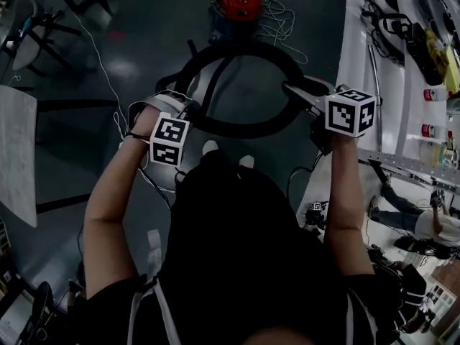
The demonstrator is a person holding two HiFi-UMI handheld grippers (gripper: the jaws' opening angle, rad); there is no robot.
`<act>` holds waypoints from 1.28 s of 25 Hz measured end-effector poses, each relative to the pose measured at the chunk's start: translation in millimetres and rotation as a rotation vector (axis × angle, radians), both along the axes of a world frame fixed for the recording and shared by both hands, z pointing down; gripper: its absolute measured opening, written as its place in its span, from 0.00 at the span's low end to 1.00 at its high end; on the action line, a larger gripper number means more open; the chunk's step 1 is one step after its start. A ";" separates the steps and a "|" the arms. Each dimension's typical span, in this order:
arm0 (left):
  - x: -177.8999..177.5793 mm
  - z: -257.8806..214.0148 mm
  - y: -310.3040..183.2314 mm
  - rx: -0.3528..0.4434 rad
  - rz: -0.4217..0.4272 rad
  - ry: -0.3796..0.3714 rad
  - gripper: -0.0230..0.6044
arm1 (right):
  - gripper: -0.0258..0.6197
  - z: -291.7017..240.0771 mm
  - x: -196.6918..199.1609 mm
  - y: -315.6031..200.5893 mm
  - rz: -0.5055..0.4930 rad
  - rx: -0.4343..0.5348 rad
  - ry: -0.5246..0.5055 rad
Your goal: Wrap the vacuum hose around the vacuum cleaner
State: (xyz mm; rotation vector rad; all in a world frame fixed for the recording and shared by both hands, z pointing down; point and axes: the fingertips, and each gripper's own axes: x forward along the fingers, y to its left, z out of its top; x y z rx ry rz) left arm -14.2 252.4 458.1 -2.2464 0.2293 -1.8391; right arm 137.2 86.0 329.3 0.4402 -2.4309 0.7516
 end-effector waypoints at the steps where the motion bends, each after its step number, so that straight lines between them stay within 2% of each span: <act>1: -0.8 -1.2 -3.6 0.017 0.013 -0.007 0.30 | 0.32 2.3 2.8 -1.5 0.011 -0.010 0.004; 5: -5.4 -4.8 -12.4 0.081 0.099 -0.024 0.30 | 0.32 24.1 14.6 -1.0 0.018 -0.075 0.061; 9: -13.9 -13.9 -19.4 0.144 0.217 -0.052 0.31 | 0.34 44.7 19.0 11.4 -0.062 -0.126 0.100; 11: -17.5 -18.2 -21.5 0.164 0.265 -0.057 0.31 | 0.34 49.2 16.5 17.9 -0.107 -0.138 0.093; 14: -23.0 -18.4 -23.6 0.177 0.283 -0.043 0.31 | 0.34 44.6 8.7 22.3 -0.120 -0.129 0.039; 20: -28.2 -11.4 -34.9 0.200 0.264 -0.005 0.31 | 0.34 11.8 -6.9 17.0 -0.093 -0.024 -0.063; 24: -21.9 -3.2 -41.5 0.196 0.200 0.067 0.31 | 0.33 -13.3 -15.4 2.3 -0.016 -0.025 -0.180; 26: -17.2 0.2 -48.6 0.184 0.164 0.092 0.32 | 0.32 -19.1 -17.5 -5.3 -0.043 0.006 -0.158; 30: -3.7 5.2 -58.4 0.173 0.084 0.141 0.32 | 0.33 -23.5 -16.8 -14.9 -0.163 0.079 -0.047; 32: 0.5 5.3 -66.7 0.188 0.038 0.165 0.32 | 0.33 -29.1 -16.8 -22.8 -0.184 0.090 -0.046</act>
